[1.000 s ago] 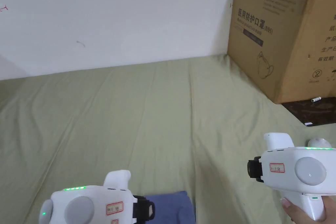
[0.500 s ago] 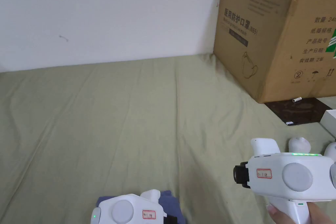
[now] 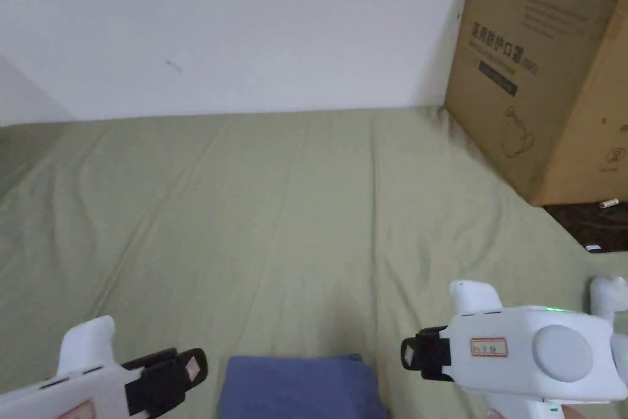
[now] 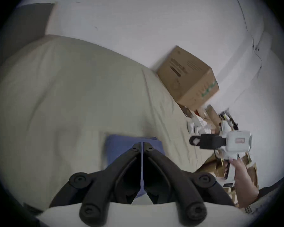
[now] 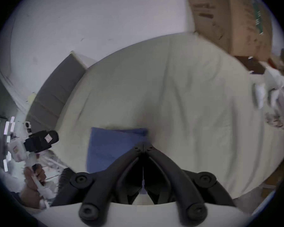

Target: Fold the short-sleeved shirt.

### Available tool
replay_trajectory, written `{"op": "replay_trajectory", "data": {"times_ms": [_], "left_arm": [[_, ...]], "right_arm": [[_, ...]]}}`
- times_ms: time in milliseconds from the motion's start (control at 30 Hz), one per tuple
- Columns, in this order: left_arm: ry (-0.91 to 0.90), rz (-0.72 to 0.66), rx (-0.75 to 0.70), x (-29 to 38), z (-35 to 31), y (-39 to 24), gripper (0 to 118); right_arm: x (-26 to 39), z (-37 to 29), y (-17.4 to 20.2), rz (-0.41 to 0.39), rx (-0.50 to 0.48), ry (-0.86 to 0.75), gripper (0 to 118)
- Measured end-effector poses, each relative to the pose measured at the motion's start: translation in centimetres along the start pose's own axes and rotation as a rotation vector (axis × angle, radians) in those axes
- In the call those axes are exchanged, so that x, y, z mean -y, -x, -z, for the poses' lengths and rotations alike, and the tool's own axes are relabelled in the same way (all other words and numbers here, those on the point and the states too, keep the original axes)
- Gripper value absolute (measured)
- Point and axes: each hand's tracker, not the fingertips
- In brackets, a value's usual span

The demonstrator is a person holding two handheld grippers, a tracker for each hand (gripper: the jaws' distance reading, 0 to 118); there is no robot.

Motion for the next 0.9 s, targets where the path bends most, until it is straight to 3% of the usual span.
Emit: {"op": "replay_trajectory", "data": {"times_ms": [100, 167, 367, 500, 600, 667, 733, 800, 833, 900], "left_arm": [[-0.034, -0.05, -0.055, 0.1, -2.8, 2.3, 2], [-0.05, -0.097, -0.07, 0.3, -4.2, 3.9, 2], [0.03, -0.215, -0.037, 1.5, -3.3, 7.7, 2], [0.129, -0.242, 0.067, 1.9, 0.3, 9.3, 3], [0.196, -0.332, 0.238, 2.5, 3.8, 11.2, 27], [0.234, -0.367, 0.286, 3.0, 6.4, 12.6, 55], [0.305, -0.371, 0.311, 3.5, 8.9, 13.0, 62], [0.362, -0.355, 0.343, 4.1, 11.3, 13.8, 103], [0.378, -0.352, 0.38, 4.5, 12.3, 13.6, 115], [0.396, -0.392, 0.486, 4.9, 13.8, 12.3, 116]], "right_arm": [[0.7, 3.7, 0.9, 0.106, -0.157, 0.123, 0], [1.3, 6.2, 1.0, 0.141, -0.192, 0.191, 0], [2.3, 10.0, -0.4, 0.02, 0.116, 0.298, 0], [2.5, 10.9, -1.2, 0.053, 0.073, 0.295, 0], [2.6, 11.5, -0.1, -0.048, 0.12, 0.311, 0], [2.8, 11.8, 0.6, -0.11, 0.144, 0.317, 0], [2.8, 12.1, 0.9, -0.122, 0.153, 0.317, 0], [2.7, 12.2, 0.9, -0.114, 0.157, 0.321, 0], [2.6, 12.3, 0.8, -0.111, 0.157, 0.325, 0], [2.5, 12.4, 0.8, -0.111, 0.159, 0.335, 0]]}}
